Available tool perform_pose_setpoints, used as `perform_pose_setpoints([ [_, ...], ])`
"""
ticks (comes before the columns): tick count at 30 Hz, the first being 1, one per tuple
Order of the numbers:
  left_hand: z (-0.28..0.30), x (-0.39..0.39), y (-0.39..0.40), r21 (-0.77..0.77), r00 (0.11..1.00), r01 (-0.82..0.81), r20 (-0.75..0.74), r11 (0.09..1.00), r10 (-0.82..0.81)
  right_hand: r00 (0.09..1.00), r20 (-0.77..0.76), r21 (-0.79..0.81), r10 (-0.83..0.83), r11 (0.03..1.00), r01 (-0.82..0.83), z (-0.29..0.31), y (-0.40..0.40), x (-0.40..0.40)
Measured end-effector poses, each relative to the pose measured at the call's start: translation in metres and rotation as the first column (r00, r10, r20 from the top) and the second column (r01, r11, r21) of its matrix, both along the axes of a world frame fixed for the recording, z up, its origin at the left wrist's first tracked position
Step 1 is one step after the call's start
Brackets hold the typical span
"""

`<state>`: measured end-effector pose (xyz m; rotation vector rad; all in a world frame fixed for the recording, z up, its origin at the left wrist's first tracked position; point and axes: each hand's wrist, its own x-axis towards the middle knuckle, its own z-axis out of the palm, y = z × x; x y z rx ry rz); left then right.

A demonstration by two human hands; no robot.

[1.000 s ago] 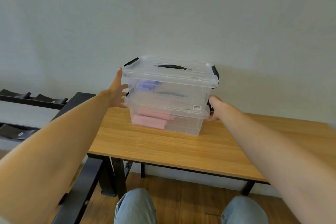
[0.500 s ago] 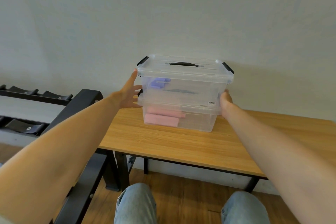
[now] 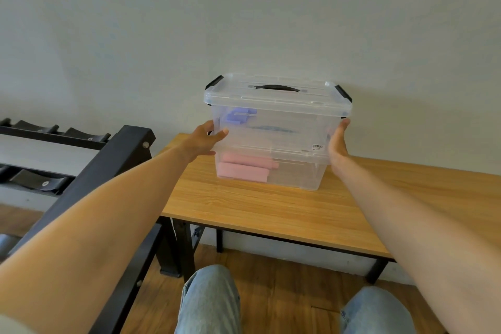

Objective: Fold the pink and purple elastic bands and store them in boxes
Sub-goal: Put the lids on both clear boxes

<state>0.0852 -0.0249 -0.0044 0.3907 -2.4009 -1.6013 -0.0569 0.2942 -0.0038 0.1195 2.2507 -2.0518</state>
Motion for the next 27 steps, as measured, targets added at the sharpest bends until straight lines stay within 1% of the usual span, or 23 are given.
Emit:
perform_pose_setpoints([
  [3, -0.005, -0.002, -0.010, -0.020, 1.000, -0.015, 0.001, 1.000, 0.015, 0.993, -0.077, -0.011, 0.089, 0.996, -0.091, -0.010, -0.003, -0.003],
  [7, -0.017, 0.000, -0.031, -0.020, 0.993, -0.119, -0.014, 0.993, 0.119, 0.976, -0.150, 0.133, 0.157, 0.981, -0.137, 0.001, -0.019, 0.026],
  [9, -0.018, 0.004, -0.033, -0.009, 0.991, -0.133, -0.036, 0.991, 0.132, 0.971, -0.169, 0.209, 0.169, 0.969, -0.132, -0.003, -0.024, 0.023],
  [12, -0.012, 0.014, -0.028, 0.003, 0.987, -0.152, -0.058, 0.988, 0.152, 0.963, -0.197, 0.259, 0.182, 0.957, -0.128, -0.002, -0.037, 0.028],
  [16, -0.014, 0.021, -0.044, -0.056, 0.976, -0.204, -0.083, 0.977, 0.199, 0.962, -0.187, 0.268, 0.197, 0.953, -0.143, -0.002, -0.055, 0.029],
  [21, -0.015, 0.034, -0.061, -0.080, 0.955, -0.286, -0.104, 0.955, 0.278, 0.950, -0.188, 0.306, 0.249, 0.934, -0.184, -0.001, -0.077, 0.034],
  [27, -0.018, 0.047, -0.082, -0.121, 0.930, -0.362, -0.105, 0.924, 0.351, 0.953, -0.172, 0.301, 0.249, 0.935, -0.190, -0.003, -0.111, 0.040],
])
